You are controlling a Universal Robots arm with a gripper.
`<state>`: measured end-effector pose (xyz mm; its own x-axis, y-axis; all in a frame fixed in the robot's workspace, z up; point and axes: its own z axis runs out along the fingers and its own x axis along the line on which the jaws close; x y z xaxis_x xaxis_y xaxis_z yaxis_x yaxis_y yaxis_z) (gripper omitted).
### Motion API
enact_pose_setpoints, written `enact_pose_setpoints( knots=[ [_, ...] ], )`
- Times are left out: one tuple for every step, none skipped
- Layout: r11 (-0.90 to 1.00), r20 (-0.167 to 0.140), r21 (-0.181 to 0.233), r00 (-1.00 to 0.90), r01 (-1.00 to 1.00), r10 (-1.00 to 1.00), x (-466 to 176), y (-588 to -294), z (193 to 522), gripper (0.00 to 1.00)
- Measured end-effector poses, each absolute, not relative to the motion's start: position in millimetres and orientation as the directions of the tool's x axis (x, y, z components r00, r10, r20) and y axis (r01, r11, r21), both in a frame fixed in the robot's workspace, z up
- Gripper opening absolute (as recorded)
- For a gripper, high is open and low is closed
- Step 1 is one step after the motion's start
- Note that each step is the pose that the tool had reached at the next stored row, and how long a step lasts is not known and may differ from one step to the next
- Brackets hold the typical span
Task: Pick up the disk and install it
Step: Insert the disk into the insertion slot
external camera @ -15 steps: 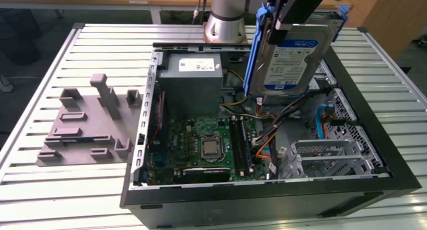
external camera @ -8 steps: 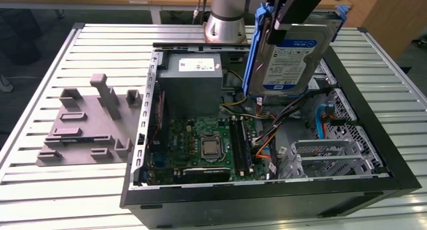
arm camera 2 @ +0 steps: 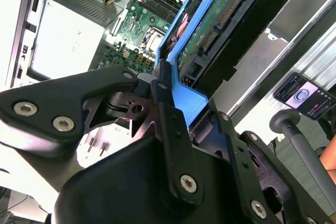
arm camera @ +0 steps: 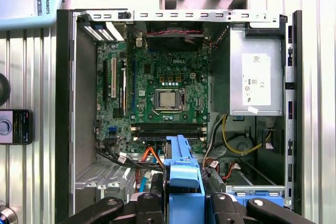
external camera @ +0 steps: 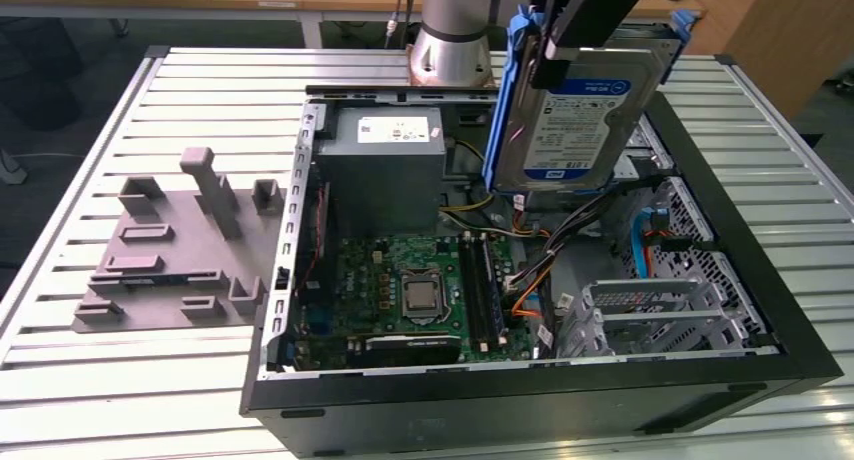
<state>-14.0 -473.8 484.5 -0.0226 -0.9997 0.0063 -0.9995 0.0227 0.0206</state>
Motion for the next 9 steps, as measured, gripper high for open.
enact_pose_setpoints(
  knots=[
    [0.023,0.006,0.021,-0.023,-1.0,-1.0,-14.2,-473.8,484.5,0.36],
    [0.023,0.006,0.021,-0.023,-1.0,-1.0,-14.4,-473.8,484.5,0.36],
    [0.023,0.006,0.021,-0.023,-1.0,-1.0,-14.6,-473.8,484.5,0.36],
    [0.023,0.006,0.021,-0.023,-1.0,-1.0,-14.8,-473.8,484.5,0.36],
    [0.023,0.006,0.021,-0.023,-1.0,-1.0,-15.0,-473.8,484.5,0.36],
    [0.023,0.006,0.021,-0.023,-1.0,-1.0,-15.2,-473.8,484.5,0.36],
    [0.023,0.006,0.021,-0.023,-1.0,-1.0,-15.4,-473.8,484.5,0.36],
    [0.023,0.006,0.021,-0.023,-1.0,-1.0,-15.6,-473.8,484.5,0.36],
    [0.023,0.006,0.021,-0.023,-1.0,-1.0,-15.8,-473.8,484.5,0.36]
  ],
)
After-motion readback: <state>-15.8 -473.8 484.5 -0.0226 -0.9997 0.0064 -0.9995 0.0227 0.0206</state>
